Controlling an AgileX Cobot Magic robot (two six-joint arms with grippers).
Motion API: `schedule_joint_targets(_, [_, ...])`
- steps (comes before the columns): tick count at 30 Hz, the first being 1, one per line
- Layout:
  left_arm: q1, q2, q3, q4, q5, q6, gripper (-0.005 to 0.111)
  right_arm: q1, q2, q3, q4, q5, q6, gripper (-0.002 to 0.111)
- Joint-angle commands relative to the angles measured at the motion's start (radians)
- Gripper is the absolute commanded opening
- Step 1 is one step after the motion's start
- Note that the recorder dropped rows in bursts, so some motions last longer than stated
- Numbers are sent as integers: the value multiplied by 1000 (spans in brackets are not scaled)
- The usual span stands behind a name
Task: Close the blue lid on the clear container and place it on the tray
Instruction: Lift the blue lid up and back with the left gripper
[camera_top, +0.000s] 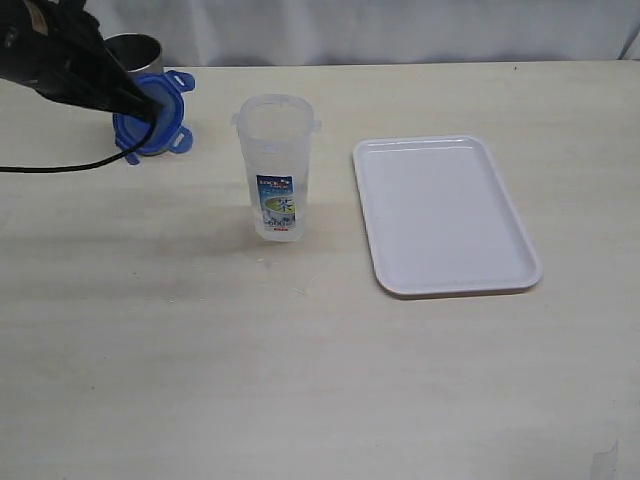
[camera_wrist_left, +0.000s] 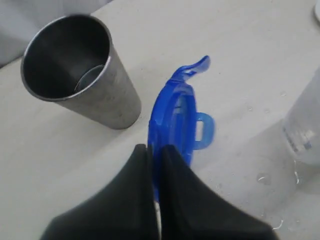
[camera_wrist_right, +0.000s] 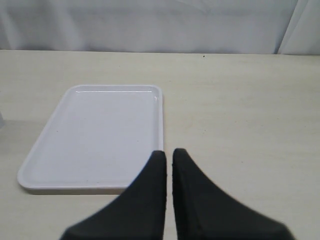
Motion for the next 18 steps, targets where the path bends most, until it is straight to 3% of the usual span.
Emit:
schedule_joint_targets(1, [-48,0,-7,9,-87,23,0,2,-5,1,3,-2,-7,5])
schedule_joint_targets(13, [-52,20,-7,70,-481,87,0,2,-5,1,3,-2,-7,5])
schedule_joint_targets(18, [-52,92,-7,259,-564,97,0,2,-5,1,3,-2,-7,5])
